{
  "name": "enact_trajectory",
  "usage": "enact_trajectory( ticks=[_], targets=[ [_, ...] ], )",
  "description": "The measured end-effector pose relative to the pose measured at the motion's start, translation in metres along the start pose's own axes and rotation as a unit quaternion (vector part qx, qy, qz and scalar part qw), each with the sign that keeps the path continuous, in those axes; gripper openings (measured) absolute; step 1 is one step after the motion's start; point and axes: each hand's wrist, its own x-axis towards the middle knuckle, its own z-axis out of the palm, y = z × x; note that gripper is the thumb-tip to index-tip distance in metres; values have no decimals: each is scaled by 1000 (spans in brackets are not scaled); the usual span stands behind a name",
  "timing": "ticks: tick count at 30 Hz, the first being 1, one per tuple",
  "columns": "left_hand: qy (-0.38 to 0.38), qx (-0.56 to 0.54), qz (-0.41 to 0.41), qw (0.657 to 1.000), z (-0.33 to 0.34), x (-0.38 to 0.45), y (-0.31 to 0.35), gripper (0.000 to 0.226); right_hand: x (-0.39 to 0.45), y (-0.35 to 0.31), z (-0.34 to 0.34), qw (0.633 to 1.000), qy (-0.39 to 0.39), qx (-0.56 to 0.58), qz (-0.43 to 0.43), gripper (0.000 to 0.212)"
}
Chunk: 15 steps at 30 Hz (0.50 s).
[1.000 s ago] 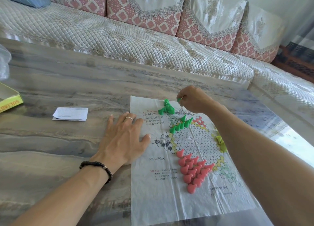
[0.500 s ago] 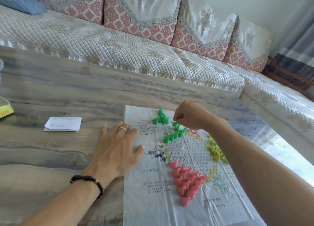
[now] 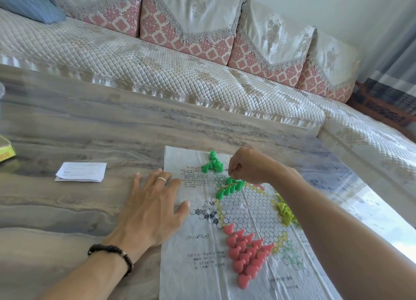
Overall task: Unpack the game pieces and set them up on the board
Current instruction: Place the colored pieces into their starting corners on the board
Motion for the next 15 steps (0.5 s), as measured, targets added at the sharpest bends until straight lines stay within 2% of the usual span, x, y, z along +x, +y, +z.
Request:
enact_trajectory(
  ticks=[6, 12, 15],
  targets=[
    [-5, 4, 1, 1000, 1, 0, 0, 62, -1, 1, -3, 1000, -5, 15, 3, 14],
    [-7, 14, 0, 1000, 1, 1, 0, 64, 9, -3, -10, 995, 89, 53, 4, 14],
    [-5, 15, 1, 1000, 1, 1, 0, 60, 14, -11, 1, 993, 100, 61, 5, 16]
  ],
)
